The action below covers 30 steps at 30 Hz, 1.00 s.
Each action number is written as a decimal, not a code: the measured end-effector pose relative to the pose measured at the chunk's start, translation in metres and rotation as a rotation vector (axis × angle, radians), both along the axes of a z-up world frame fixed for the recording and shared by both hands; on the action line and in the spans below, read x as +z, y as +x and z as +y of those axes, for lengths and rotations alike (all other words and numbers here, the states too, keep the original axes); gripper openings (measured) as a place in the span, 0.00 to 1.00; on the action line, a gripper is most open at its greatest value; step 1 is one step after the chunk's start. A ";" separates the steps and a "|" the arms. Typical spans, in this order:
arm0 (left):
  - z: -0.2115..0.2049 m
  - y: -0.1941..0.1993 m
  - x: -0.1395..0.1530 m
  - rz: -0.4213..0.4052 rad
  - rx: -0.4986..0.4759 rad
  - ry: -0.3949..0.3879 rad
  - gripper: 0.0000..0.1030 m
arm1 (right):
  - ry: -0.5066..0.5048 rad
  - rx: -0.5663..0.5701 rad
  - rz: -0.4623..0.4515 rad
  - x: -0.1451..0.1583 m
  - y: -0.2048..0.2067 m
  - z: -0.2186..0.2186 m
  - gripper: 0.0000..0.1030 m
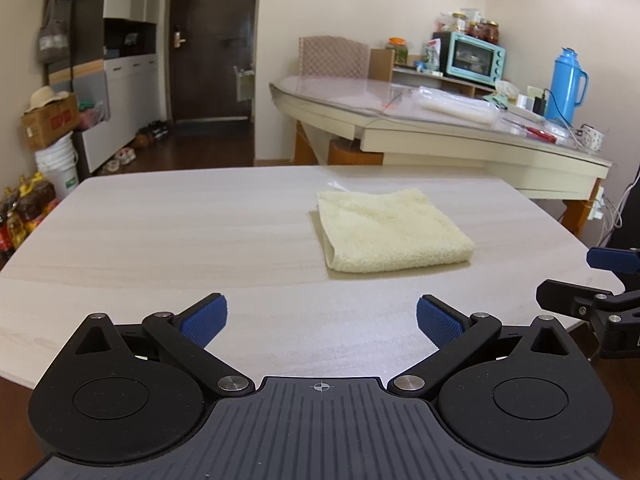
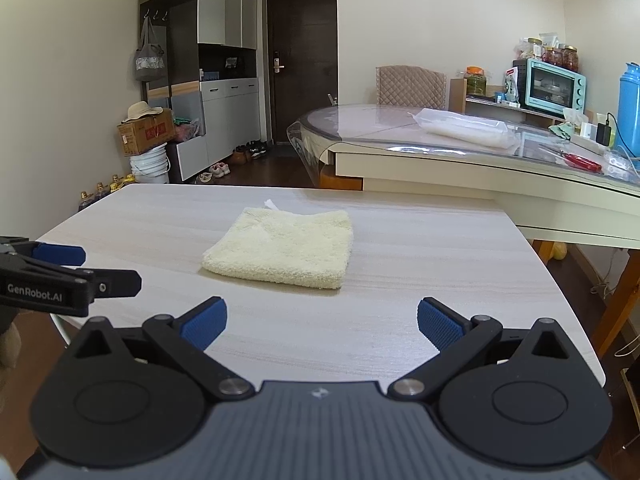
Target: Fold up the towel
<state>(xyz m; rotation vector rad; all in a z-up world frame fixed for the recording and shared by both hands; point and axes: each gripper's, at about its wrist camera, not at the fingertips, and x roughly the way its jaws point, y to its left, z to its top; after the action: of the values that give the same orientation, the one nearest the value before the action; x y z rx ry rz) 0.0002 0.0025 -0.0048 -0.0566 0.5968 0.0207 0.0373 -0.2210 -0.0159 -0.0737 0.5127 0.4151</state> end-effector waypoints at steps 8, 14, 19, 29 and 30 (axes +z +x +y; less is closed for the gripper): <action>-0.001 -0.001 0.001 -0.004 0.005 -0.016 1.00 | -0.004 0.012 0.008 -0.002 -0.001 0.001 1.00; -0.002 0.000 -0.001 0.006 -0.004 -0.052 1.00 | -0.009 0.015 0.019 -0.005 -0.003 0.001 1.00; -0.004 -0.001 -0.003 0.009 -0.005 -0.048 1.00 | -0.015 0.011 0.016 -0.005 -0.004 0.001 1.00; -0.008 -0.002 -0.004 -0.018 -0.027 -0.050 1.00 | -0.021 0.007 0.026 -0.008 -0.004 0.000 1.00; -0.008 -0.003 -0.004 -0.020 -0.028 -0.049 1.00 | -0.022 0.008 0.027 -0.009 -0.004 0.000 1.00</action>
<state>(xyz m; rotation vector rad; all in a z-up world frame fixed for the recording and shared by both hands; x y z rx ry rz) -0.0025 -0.0053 -0.0085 -0.0960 0.5784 -0.0215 0.0337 -0.2209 -0.0244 -0.0911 0.5438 0.4186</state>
